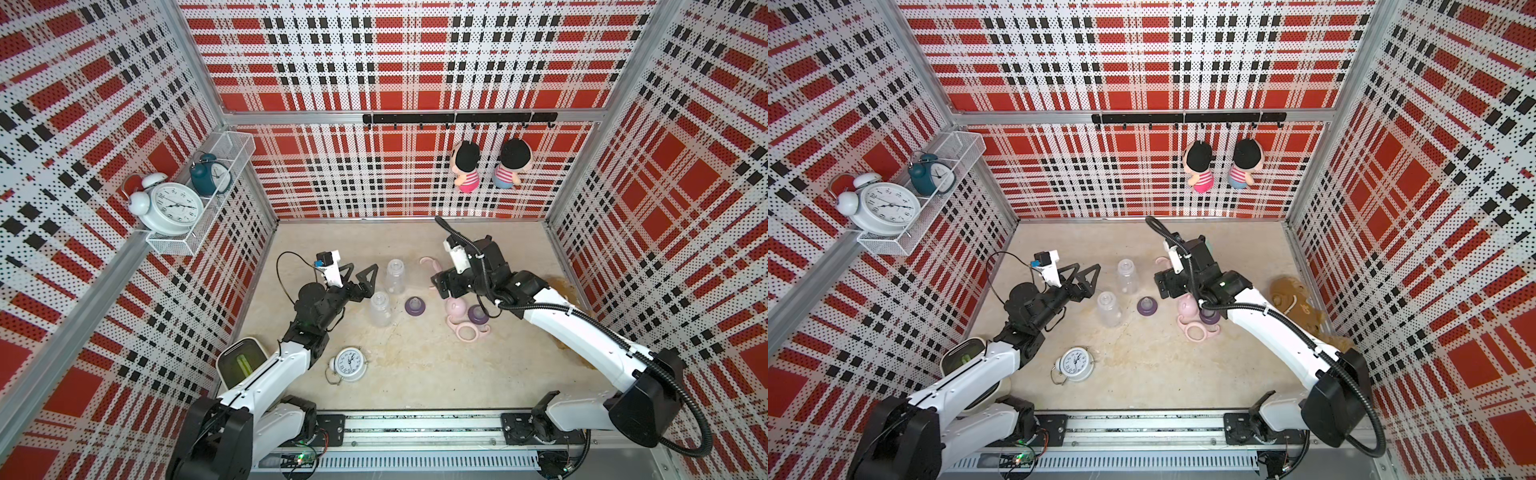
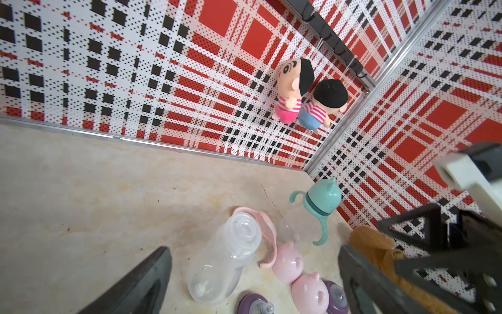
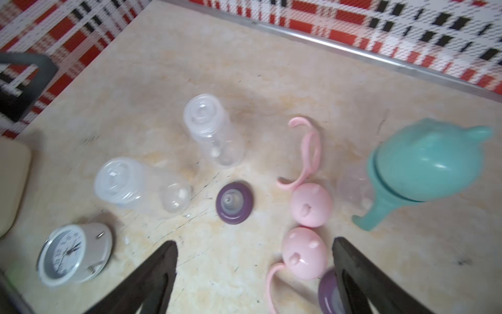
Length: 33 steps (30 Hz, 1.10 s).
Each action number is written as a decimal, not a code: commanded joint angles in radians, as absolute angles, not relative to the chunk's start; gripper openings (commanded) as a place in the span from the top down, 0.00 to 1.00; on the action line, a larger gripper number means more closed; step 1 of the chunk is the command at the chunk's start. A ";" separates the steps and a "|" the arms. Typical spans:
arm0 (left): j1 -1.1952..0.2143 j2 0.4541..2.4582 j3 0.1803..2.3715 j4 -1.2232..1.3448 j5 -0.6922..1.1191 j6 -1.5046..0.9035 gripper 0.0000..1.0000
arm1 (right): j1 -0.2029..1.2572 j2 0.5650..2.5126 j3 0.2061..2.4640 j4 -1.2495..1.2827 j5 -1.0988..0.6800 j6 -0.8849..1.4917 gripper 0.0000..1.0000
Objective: Assemble the baby bottles
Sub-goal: Pick up the baby bottle from the center of the board.
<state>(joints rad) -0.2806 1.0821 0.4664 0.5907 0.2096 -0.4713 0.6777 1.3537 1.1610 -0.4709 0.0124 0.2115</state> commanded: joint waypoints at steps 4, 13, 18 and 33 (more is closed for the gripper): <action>-0.263 1.055 0.505 0.487 0.110 -0.512 0.02 | 0.801 1.359 1.054 -0.202 -0.066 0.193 0.10; -0.261 1.021 0.509 0.417 0.051 -0.514 0.02 | 0.906 1.542 1.055 -0.030 -0.098 0.181 0.10; -0.260 0.999 0.510 0.385 0.028 -0.501 0.02 | 0.916 1.623 1.074 0.040 -0.104 0.185 0.10; -0.258 0.989 0.497 0.370 0.023 -0.483 0.02 | 0.924 1.805 1.186 0.094 -0.117 0.180 0.13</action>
